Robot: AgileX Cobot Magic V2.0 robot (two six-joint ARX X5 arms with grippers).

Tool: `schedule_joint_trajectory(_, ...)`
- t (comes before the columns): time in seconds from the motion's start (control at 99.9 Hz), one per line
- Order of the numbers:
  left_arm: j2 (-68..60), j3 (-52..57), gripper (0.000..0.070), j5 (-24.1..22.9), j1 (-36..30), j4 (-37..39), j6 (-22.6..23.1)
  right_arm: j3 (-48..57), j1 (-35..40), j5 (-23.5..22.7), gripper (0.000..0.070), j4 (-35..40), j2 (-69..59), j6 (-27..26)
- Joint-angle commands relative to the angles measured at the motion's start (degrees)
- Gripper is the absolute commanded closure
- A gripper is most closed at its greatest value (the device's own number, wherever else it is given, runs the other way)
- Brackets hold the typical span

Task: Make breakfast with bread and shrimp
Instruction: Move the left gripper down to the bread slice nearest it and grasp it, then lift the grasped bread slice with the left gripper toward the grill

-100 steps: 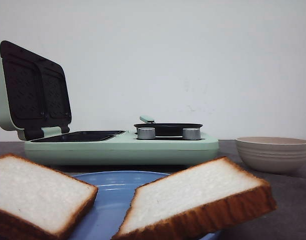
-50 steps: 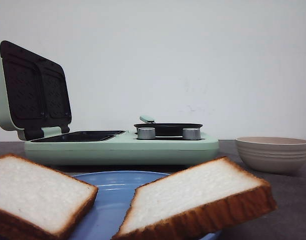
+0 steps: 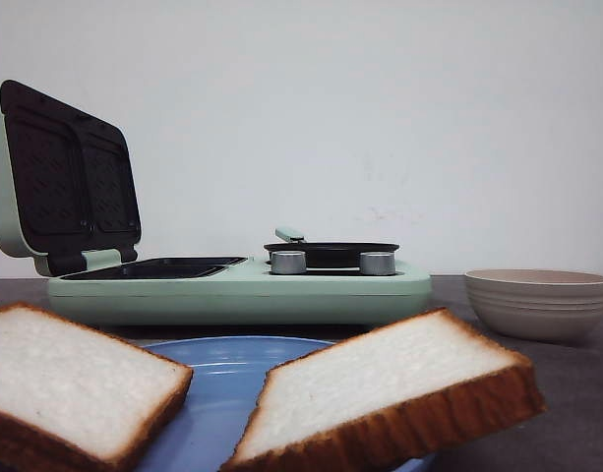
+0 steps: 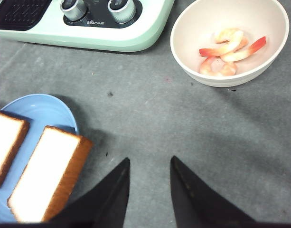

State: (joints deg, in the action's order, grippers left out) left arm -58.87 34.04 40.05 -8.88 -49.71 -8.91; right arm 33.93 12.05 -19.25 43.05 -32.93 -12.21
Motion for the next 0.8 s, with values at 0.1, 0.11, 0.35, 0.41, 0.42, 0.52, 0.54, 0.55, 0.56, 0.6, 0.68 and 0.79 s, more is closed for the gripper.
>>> schedule_joint_trajectory(0.1,-3.5,1.0,0.0334,0.0,-2.4,1.6,0.8,1.0,0.1,0.1,0.0539,-0.3,-0.3,0.7)
schedule_joint_trajectory(0.11,-3.7,1.0,0.0335,0.0,-2.6,1.7,0.8,1.0,0.1,0.1,0.0539,-0.3,-0.3,0.7)
schedule_joint_trajectory(0.35,-7.5,0.9,0.0347,0.5,-6.1,5.3,0.5,1.0,0.1,0.1,0.0539,-0.3,-0.3,0.7)
schedule_joint_trajectory(0.41,-8.0,0.9,0.0349,0.5,-6.5,6.4,0.2,1.0,0.1,0.1,0.0539,-0.3,-0.3,0.7)
schedule_joint_trajectory(0.42,-8.2,0.9,0.0349,0.5,-6.6,6.5,0.2,1.0,0.1,0.1,0.0539,-0.3,-0.3,0.7)
schedule_joint_trajectory(0.52,-9.3,0.9,0.0349,0.5,-7.1,7.6,-0.4,1.0,0.1,0.1,0.0539,-0.3,-0.3,0.7)
schedule_joint_trajectory(0.54,-9.5,0.9,0.0350,0.5,-7.1,7.8,-0.4,1.0,0.1,0.1,0.0539,-0.3,-0.3,0.7)
schedule_joint_trajectory(0.55,-9.6,0.9,0.0350,0.5,-7.2,7.8,-0.4,1.0,0.1,0.1,0.0539,-0.3,-0.3,0.7)
schedule_joint_trajectory(0.56,-9.8,0.9,0.0350,0.5,-7.3,7.9,-0.4,1.0,0.1,0.1,0.0539,-0.3,-0.3,0.7)
schedule_joint_trajectory(0.6,-10.3,0.9,0.0352,0.5,-7.4,8.2,-0.4,1.0,0.1,0.1,0.0539,-0.3,-0.3,0.7)
schedule_joint_trajectory(0.68,-11.2,0.9,0.0386,0.5,-7.6,8.5,-0.4,1.0,0.1,0.1,0.0539,-0.3,-0.3,0.7)
schedule_joint_trajectory(0.79,-11.8,0.9,0.0590,0.5,-7.6,8.8,-0.4,1.0,0.1,0.1,0.0539,-0.3,-0.3,0.7)
